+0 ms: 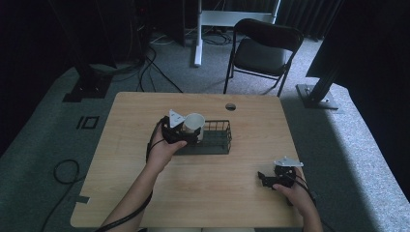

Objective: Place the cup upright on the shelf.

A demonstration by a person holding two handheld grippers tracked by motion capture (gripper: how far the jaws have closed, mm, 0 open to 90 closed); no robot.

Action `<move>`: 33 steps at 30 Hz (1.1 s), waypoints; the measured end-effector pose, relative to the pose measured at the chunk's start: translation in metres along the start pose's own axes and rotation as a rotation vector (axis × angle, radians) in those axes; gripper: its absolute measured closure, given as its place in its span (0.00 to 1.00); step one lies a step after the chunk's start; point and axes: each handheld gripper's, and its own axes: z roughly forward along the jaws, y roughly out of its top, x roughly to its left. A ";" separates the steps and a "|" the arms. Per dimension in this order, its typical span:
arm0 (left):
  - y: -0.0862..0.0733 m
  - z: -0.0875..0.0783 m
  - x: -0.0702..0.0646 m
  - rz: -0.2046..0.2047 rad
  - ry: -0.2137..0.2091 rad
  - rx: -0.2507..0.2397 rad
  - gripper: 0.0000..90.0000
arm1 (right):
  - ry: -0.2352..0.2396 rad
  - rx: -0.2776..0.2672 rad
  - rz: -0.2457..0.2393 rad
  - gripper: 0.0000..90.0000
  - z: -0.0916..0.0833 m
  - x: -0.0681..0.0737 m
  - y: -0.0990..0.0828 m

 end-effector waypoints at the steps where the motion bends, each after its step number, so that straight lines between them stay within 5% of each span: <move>1: -0.001 -0.001 0.001 0.000 0.000 0.002 0.09 | 0.000 0.000 0.000 0.12 0.000 0.000 0.000; 16: -0.017 -0.027 0.021 -0.016 0.033 0.012 0.10 | 0.000 0.000 -0.001 0.12 0.000 0.000 0.000; 33: -0.052 -0.048 0.045 -0.068 0.071 0.040 0.10 | 0.000 0.000 0.000 0.12 0.000 0.000 0.000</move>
